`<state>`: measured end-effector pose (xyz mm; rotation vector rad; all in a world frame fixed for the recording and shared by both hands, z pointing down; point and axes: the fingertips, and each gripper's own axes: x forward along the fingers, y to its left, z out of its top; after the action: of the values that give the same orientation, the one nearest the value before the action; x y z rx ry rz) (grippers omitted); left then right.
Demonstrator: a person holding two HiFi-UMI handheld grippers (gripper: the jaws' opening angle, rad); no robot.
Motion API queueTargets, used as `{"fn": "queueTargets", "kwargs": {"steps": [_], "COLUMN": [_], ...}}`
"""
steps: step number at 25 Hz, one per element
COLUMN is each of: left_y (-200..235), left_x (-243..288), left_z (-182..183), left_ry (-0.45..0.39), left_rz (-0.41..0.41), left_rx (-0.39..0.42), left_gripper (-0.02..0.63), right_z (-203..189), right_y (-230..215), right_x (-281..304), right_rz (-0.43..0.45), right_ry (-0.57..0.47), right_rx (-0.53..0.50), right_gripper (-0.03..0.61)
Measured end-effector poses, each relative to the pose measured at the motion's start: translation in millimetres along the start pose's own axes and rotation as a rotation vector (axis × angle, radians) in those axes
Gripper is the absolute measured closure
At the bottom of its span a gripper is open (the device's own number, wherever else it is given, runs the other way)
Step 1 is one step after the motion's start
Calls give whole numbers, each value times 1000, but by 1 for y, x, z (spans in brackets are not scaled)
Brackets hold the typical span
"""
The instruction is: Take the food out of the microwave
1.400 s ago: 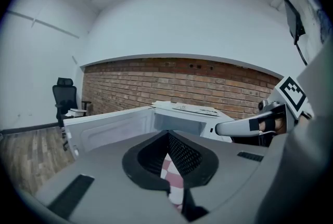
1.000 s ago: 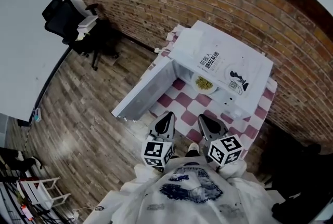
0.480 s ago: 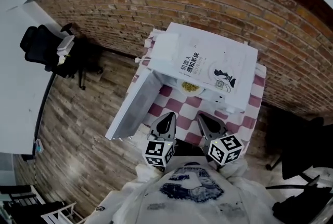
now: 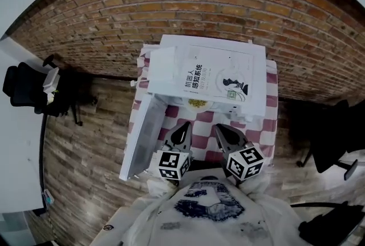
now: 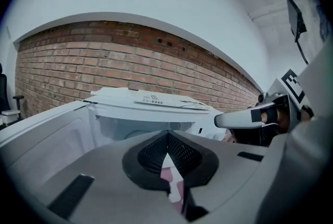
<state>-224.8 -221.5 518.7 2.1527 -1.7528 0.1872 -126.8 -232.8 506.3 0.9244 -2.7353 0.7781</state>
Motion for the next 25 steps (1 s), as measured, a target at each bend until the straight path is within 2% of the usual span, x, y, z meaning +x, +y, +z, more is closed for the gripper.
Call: {"fn": "queueTargets", "kwargs": {"steps": [12,25], "left_y": [13,15], "left_x": [18,38], "left_z": [-8,-35], "left_ry": [38,121], "left_rz": [-120,-220], "left_rx": [24,-56], "left_gripper": [604,601], "right_z": [-2,-1], "right_y": [-1,1], "right_x": [9,12], "right_rz": [-106,-168], "right_ry": [-63,-77], "right_rx": [22,19], "right_gripper": [565,565]}}
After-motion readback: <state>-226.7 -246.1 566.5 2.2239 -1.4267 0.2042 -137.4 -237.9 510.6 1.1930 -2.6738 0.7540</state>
